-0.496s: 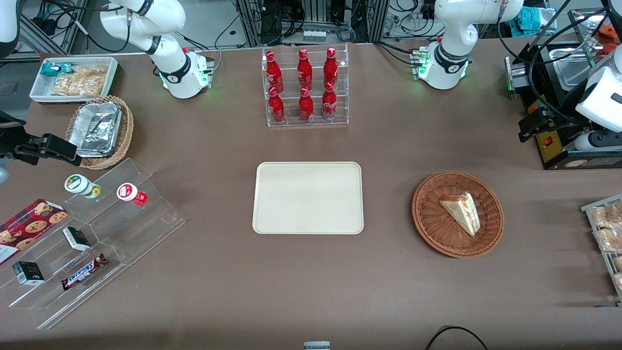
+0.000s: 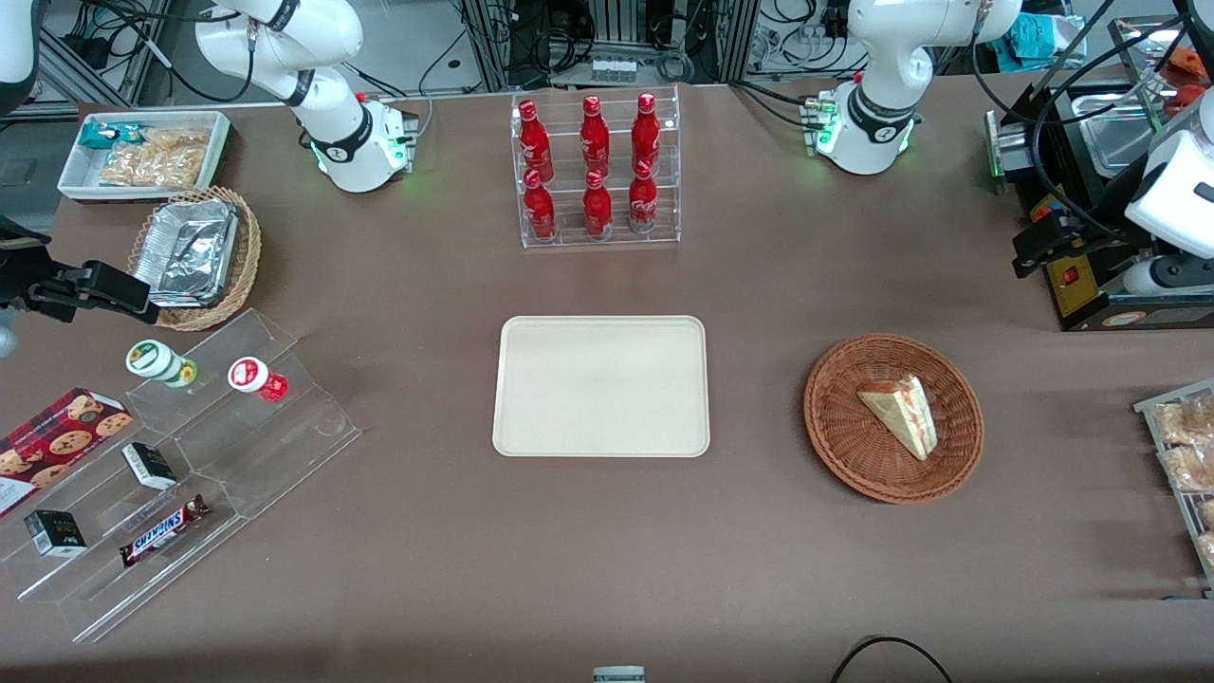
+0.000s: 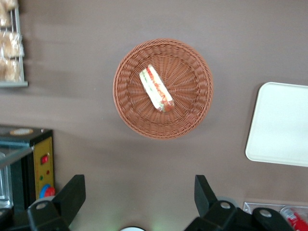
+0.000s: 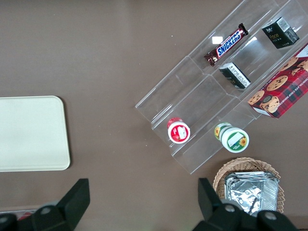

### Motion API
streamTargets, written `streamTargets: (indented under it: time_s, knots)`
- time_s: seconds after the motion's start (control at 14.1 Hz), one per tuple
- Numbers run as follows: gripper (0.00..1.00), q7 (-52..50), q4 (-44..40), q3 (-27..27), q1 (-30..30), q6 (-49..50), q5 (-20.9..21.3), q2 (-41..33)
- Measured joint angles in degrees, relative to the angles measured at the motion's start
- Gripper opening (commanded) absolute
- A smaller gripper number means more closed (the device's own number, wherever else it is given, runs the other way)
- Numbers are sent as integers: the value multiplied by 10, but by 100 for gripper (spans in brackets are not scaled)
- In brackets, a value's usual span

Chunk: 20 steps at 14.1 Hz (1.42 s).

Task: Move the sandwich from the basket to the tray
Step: 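Lower the open left gripper over the sandwich in the wicker basket, then close the left gripper on the wrapped sandwich and lift it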

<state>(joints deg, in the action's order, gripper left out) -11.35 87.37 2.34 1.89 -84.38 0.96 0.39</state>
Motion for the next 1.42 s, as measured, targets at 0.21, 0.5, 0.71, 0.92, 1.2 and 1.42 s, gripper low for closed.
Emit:
streamTargets:
  time_s: [0.21, 0.5, 0.71, 0.92, 1.2, 1.42]
  knots:
    - [100, -94, 22, -2, 0, 7, 0, 20]
    - [100, -155, 79, -3, -1, -61, 0, 86]
    - [100, -216, 118, -3, -1, -164, 0, 143]
    - [100, -260, 142, -3, -1, -241, 0, 186]
    - [100, -298, 151, -2, -1, -294, 0, 222]
    - [100, -300, 189, -2, -1, -357, 0, 228]
